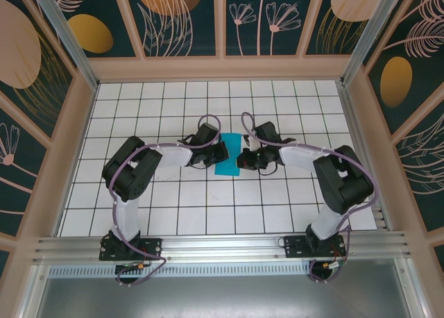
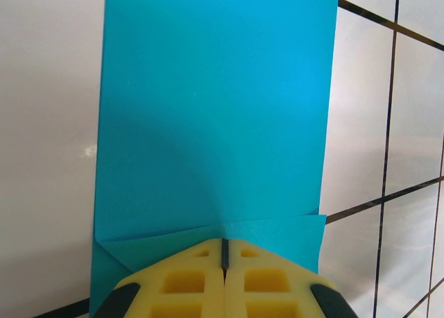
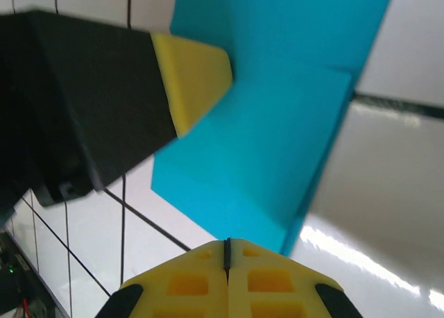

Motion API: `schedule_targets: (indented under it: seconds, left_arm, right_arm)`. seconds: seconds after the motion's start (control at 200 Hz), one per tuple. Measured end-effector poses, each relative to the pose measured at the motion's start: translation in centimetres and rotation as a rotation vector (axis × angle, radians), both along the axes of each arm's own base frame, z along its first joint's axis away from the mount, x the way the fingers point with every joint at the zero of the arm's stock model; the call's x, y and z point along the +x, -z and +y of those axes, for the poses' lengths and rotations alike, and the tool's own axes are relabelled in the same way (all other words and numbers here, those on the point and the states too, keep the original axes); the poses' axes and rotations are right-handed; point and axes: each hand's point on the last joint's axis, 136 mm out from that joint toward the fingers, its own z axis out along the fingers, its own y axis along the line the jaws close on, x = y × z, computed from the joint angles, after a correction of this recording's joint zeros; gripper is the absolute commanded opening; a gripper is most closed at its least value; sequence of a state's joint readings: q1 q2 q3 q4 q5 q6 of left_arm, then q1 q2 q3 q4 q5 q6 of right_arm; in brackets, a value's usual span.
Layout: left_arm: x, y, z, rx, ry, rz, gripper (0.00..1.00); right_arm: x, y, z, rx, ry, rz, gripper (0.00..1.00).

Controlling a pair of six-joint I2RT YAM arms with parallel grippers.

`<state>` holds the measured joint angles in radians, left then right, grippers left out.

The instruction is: Fold a paper plane with a square sheet of paper (pick it up from the middle)

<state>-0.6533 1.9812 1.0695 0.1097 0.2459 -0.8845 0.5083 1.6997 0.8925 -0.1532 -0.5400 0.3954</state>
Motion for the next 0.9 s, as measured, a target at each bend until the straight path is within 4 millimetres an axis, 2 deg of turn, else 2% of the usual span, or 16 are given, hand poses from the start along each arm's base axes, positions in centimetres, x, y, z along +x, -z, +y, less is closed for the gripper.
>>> schedule_targets:
  seconds: [0.25,0.435,0.606,0.731,0.896]
  left_arm:
    - [0.0,0.0,0.0,0.000,0.000,0.000,0.04]
    - [0.0,-0.1,-0.1,-0.001,0.005,0.000,0.06]
    - [-0.4,-0.6,-0.5,-0.025,0.040,-0.003,0.09]
    - [-1.6,-1.9,-0.9,-0.093,0.076,0.000,0.09]
    - [-2.1,-3.7,-2.1,-0.163,0.093,-0.014,0.07]
  right_arm:
    - [0.1,2.3,0.1,-0.023,0.001,0.049,0.06]
    - [-0.7,3.2,-0.4,-0.040,0.002,0.075,0.05]
    - [-0.6,3.1,-0.4,-0.039,0.004,0.072,0.04]
    - [-0.6,3.1,-0.4,-0.039,0.004,0.072,0.04]
    - [-0.6,3.2,-0.4,-0.039,0.004,0.072,0.04]
